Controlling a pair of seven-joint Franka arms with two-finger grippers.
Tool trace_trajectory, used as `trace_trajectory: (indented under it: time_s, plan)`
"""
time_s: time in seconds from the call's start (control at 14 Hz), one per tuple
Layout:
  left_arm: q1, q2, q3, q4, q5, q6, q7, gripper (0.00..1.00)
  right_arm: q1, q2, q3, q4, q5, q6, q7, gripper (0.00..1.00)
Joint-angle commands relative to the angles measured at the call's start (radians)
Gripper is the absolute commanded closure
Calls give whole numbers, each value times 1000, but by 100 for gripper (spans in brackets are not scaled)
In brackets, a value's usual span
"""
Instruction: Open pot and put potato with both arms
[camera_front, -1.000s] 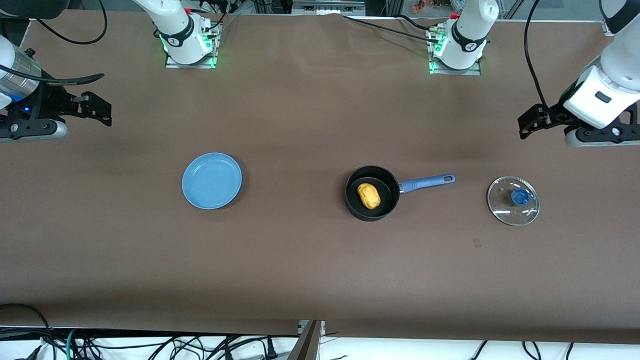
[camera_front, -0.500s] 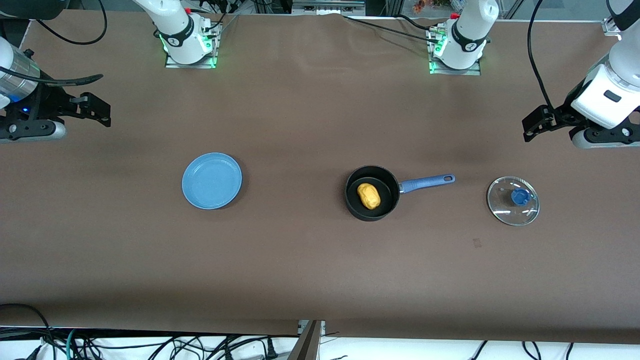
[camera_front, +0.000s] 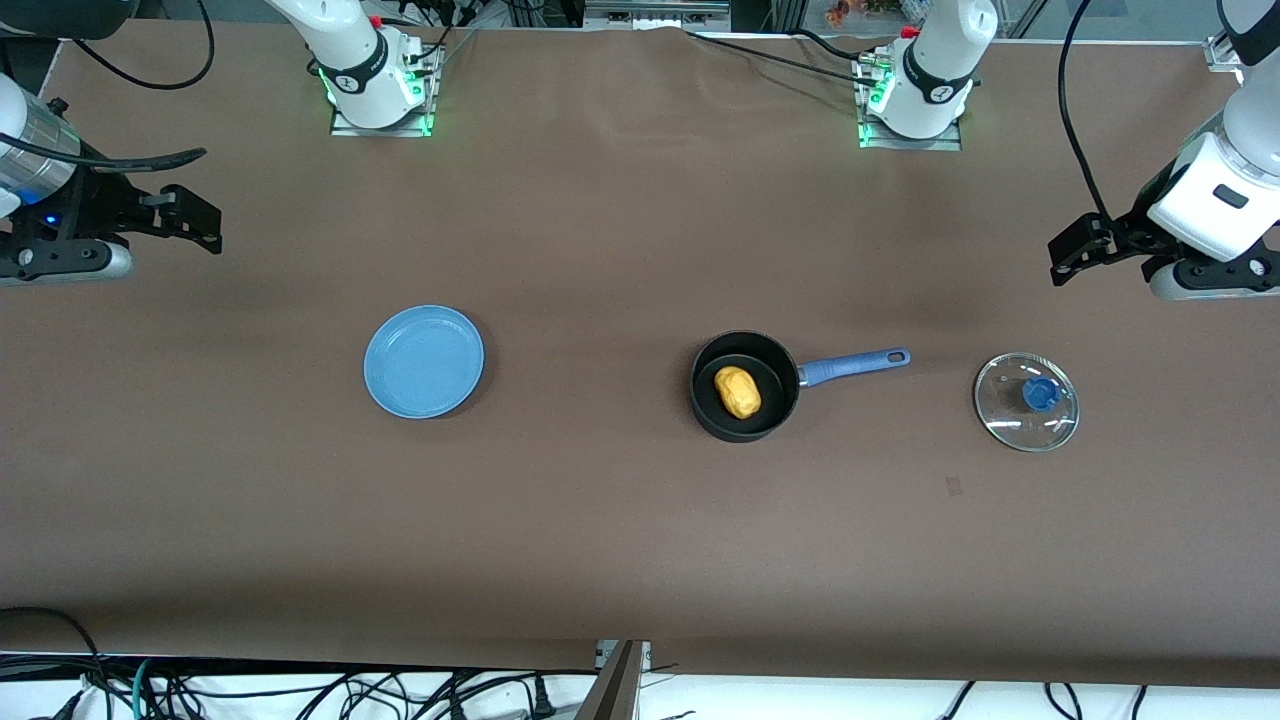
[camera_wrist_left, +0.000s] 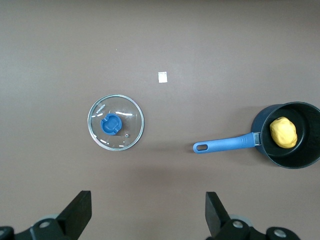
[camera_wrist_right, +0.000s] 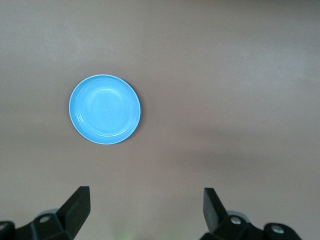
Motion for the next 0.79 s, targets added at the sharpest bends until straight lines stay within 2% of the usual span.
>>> trace_trajectory:
  time_s: [0.0,0.71]
  plan:
    - [-2,15,4,36,-29,-23,5,0,-4,13,2,29,9,-12,-13,0]
    - [7,16,6,33,-45,-25,7,0,-4,13,2,29,11,-8,-12,0]
